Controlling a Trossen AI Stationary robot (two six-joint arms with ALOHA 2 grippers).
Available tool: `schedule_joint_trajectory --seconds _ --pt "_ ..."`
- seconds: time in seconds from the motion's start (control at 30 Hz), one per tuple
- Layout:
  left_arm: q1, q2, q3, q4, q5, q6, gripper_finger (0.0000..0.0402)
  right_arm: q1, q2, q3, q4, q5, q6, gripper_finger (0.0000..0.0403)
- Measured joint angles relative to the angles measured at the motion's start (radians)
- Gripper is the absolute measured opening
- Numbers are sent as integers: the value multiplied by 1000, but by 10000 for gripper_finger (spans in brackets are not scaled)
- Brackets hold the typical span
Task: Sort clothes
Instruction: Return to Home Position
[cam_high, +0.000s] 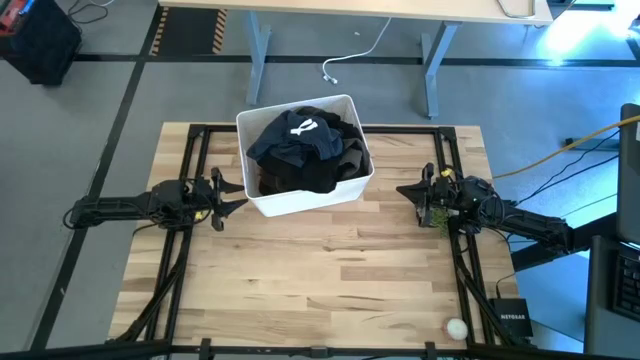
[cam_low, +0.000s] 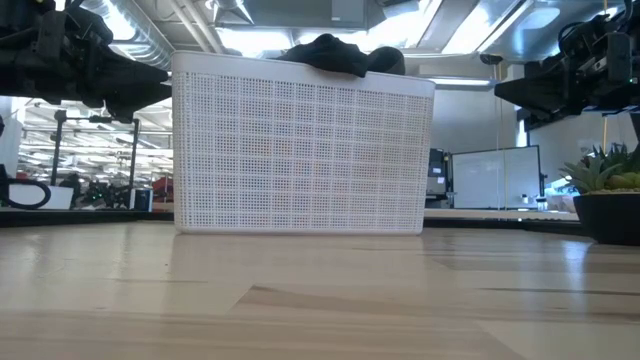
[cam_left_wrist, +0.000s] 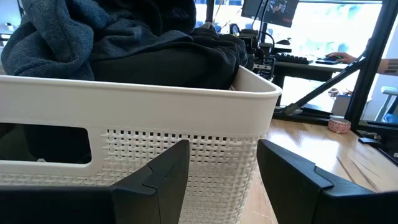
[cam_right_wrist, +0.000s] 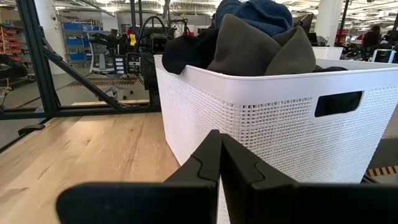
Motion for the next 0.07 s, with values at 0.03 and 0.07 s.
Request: schedule_joint_trajectory --seconds 0.03,0.07 --pt "0 0 0 0 0 0 184 0 0 0 0 0 0 12" --pt "0 0 0 0 0 0 184 0 0 0 0 0 0 12"
